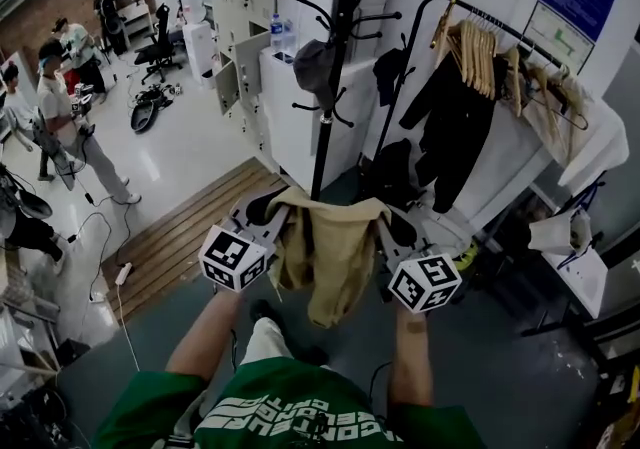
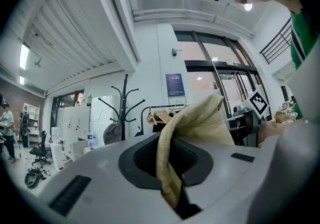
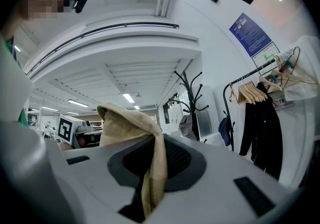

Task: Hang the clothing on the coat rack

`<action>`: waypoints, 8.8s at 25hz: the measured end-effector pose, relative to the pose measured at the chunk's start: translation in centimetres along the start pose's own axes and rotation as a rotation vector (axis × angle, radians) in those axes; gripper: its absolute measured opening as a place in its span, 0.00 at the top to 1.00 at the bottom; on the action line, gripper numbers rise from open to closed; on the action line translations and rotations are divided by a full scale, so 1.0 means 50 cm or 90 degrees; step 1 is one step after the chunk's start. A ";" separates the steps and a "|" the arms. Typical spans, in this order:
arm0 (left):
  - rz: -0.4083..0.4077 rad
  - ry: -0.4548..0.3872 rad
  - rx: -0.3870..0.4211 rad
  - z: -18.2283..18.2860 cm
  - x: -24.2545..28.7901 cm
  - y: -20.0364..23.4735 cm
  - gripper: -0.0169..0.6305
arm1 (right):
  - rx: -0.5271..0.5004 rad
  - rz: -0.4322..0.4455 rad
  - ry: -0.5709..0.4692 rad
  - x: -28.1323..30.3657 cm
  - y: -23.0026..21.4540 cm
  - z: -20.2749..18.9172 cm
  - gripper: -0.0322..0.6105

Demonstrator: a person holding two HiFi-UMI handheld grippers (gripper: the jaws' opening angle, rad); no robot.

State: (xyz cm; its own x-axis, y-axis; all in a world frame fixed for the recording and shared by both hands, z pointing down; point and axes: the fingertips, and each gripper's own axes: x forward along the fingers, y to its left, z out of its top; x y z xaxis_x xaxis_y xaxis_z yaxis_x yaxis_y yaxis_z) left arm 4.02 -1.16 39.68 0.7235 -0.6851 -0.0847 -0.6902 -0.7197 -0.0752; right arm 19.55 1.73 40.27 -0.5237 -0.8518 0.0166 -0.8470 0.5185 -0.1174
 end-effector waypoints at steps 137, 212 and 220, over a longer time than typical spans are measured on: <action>-0.032 -0.057 -0.102 0.033 0.767 0.796 0.94 | 0.097 -0.080 -0.028 0.838 -0.550 0.225 0.87; 0.014 0.075 -0.026 -0.275 0.450 0.546 0.97 | 0.113 -0.123 0.104 0.603 -0.373 -0.160 0.94; -0.010 0.080 -0.060 -0.293 0.384 0.503 0.97 | 0.106 -0.114 0.107 0.539 -0.322 -0.175 0.94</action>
State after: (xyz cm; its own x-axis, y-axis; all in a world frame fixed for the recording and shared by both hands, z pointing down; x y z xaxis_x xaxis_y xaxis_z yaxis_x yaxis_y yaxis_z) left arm 0.65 -34.07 50.73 0.7334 -0.6786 0.0405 -0.6796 -0.7334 0.0192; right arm 18.28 -28.93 51.32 -0.3875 -0.8965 0.2147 -0.9076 0.3303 -0.2592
